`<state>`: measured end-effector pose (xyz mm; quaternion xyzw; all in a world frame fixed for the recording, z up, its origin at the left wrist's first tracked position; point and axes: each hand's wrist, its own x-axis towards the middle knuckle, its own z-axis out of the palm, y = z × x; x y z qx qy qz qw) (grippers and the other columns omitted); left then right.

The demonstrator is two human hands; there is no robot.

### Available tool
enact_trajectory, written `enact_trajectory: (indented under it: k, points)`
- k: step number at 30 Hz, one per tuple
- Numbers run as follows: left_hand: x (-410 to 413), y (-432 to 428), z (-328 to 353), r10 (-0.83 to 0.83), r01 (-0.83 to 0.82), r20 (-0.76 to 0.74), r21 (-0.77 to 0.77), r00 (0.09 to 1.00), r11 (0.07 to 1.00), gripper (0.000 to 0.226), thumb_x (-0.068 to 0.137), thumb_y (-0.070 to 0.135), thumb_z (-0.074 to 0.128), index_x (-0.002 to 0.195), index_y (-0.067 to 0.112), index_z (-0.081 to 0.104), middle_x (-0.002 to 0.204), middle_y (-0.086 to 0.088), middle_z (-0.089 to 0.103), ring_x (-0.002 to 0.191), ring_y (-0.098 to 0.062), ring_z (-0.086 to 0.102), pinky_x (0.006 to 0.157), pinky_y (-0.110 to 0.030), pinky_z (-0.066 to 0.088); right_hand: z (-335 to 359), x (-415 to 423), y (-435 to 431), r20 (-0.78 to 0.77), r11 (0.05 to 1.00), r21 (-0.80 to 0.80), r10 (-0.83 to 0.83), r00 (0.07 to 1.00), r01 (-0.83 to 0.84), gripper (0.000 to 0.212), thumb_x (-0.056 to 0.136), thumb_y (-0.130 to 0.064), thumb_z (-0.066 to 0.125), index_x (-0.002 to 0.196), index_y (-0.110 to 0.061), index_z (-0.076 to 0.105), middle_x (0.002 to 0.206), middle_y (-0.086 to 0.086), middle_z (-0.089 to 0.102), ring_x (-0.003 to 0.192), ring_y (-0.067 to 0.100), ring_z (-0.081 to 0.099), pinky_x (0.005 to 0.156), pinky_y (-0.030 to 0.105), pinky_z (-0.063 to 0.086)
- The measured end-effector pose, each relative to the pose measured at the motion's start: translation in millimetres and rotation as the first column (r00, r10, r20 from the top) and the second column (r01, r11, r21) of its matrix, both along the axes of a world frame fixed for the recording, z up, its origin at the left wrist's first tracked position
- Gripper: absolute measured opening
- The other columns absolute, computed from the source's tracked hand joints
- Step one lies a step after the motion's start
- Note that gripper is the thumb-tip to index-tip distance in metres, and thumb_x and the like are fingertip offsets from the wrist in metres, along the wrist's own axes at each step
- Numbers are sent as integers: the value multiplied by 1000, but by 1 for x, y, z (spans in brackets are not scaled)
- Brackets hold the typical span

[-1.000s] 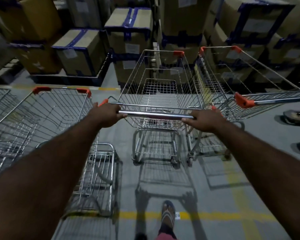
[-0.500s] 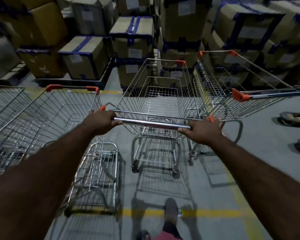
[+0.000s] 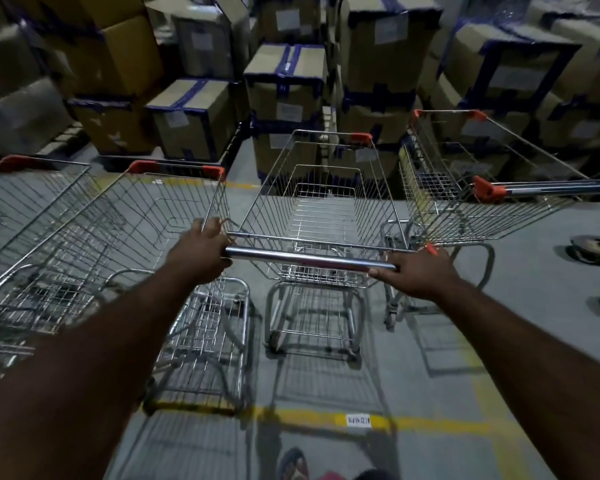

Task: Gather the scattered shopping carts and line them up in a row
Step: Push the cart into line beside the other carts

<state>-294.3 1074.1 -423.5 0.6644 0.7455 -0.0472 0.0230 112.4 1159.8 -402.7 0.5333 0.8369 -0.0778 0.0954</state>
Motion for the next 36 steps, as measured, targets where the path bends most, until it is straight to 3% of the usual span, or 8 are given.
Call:
enact_trajectory:
  k: [3, 6, 8, 12, 17, 22, 27, 36]
  points:
    - [8, -16, 1, -3, 4, -86, 16, 996, 1000, 45, 96, 45, 56, 135, 22, 53, 162, -12, 24, 150, -32, 19, 121, -58, 18, 1, 5, -15, 5, 1000, 14, 3, 1000, -3, 68, 91, -78, 28, 119, -28, 65, 109, 3, 71, 109, 24, 63, 104, 42, 38]
    - [18, -30, 10, 32, -34, -85, -21, 996, 999, 40, 97, 40, 58, 130, 18, 56, 153, -16, 36, 140, -33, 36, 117, -55, 26, -5, 11, -25, -11, 999, 33, -36, 999, 36, 83, 82, -90, 17, 110, -29, 66, 103, 3, 71, 109, 27, 64, 105, 47, 36]
    - [25, -42, 14, 59, -62, -66, -44, 996, 997, 35, 96, 35, 61, 126, 17, 58, 144, -16, 47, 130, -32, 46, 114, -52, 34, -13, 17, -34, -13, 996, 65, -63, 998, 64, 95, 70, -98, 5, 103, -31, 65, 102, 0, 71, 112, 29, 62, 112, 60, 26]
    - [32, -68, 12, 72, -74, -37, -43, 997, 996, 29, 95, 29, 64, 120, 15, 60, 146, -15, 47, 129, -33, 49, 115, -51, 33, -14, 20, -62, 17, 991, 98, -97, 995, 95, 76, 83, -88, 22, 113, -32, 65, 117, 2, 69, 127, 32, 53, 112, 72, 9]
    - [36, -97, 7, 89, -89, 82, -10, 993, 996, 37, 92, 28, 68, 122, 11, 58, 145, -15, 47, 117, -32, 56, 101, -49, 49, -15, 31, -90, -17, 991, 97, -90, 996, 91, 72, 84, -87, 24, 105, -30, 64, 109, 2, 68, 117, 28, 58, 111, 67, 16]
    - [45, -126, 7, 114, -115, 104, -1, 988, 993, 41, 91, 26, 70, 124, 9, 53, 134, -16, 54, 110, -31, 58, 98, -49, 50, -17, 39, -112, -23, 993, 90, -75, 997, 77, 71, 85, -86, 24, 109, -31, 64, 114, 4, 68, 126, 31, 53, 111, 67, 15]
    - [42, -147, 9, 124, -124, 149, -10, 981, 992, 50, 86, 26, 75, 126, 14, 47, 119, -8, 56, 90, -20, 55, 77, -37, 51, -14, 40, -140, -44, 991, 119, -60, 997, 65, 64, 87, -84, 25, 98, -31, 61, 104, 1, 69, 114, 26, 59, 111, 56, 16]
    - [30, -180, 9, 70, -68, 116, -20, 991, 997, 47, 90, 30, 71, 127, 12, 48, 125, -13, 51, 94, -25, 59, 80, -42, 56, -12, 29, -177, 0, 990, 112, -91, 996, 90, 66, 88, -83, 25, 108, -32, 62, 110, 1, 67, 118, 28, 57, 109, 60, 18]
